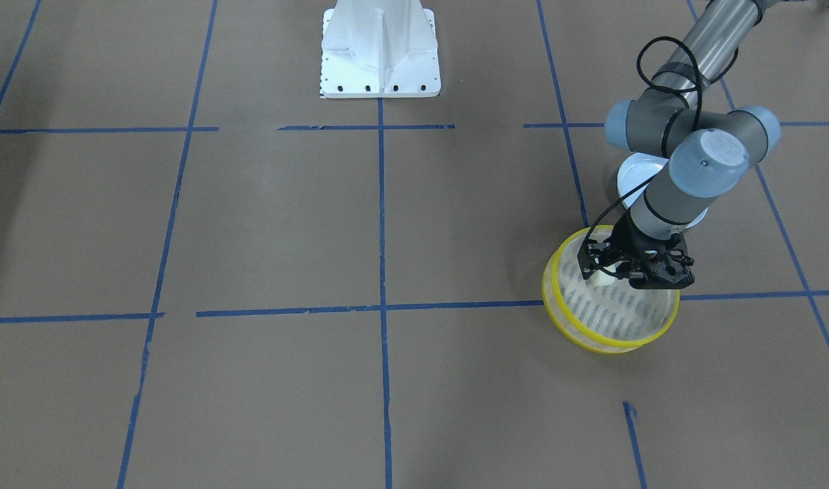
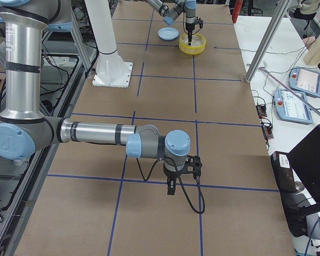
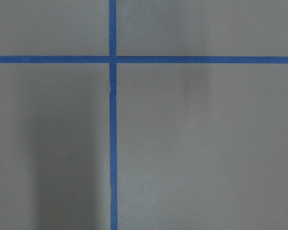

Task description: Place bun in steamer

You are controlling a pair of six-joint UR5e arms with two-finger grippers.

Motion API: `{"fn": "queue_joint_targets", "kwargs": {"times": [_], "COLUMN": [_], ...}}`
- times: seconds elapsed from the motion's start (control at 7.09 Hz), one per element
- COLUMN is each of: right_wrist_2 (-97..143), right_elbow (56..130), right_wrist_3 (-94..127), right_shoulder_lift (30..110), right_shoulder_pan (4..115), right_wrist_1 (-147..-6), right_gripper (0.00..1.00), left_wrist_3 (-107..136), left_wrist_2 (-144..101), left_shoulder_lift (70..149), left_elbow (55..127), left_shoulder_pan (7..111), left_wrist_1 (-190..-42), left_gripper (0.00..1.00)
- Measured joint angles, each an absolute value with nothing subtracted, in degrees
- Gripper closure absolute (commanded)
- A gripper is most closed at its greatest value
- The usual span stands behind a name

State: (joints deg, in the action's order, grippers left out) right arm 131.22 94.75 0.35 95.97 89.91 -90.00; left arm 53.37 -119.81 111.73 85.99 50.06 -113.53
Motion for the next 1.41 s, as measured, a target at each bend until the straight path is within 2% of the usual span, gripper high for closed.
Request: {"fn": "queue_joint_targets", "kwargs": {"times": [0.28, 0.71, 1.41], "right_wrist_2": [131.2, 131.2, 131.2], "right_elbow": [94.7, 94.7, 94.8], "right_wrist_3": [0.4, 0.4, 0.4], "right_shoulder_lift": [96.0, 96.0, 96.0], "right_shoulder_pan": [89.9, 89.9, 89.9], "right_wrist_1": [-90.0, -90.0, -90.0], "right_gripper": [0.0, 0.0, 0.0], "left_wrist_3": [53.0, 39.6, -3.1], "left_wrist_2": [-118.9, -121.3, -135.6], "left_shoulder_lift": [111.4, 108.2, 90.0], "left_elbow": [88.6, 94.5, 95.1], "left_shoulder_pan": [51.4, 61.4, 87.9], "left_wrist_1": [-113.2, -106.9, -98.5], "left_gripper": [0.01, 0.01, 0.01]}}
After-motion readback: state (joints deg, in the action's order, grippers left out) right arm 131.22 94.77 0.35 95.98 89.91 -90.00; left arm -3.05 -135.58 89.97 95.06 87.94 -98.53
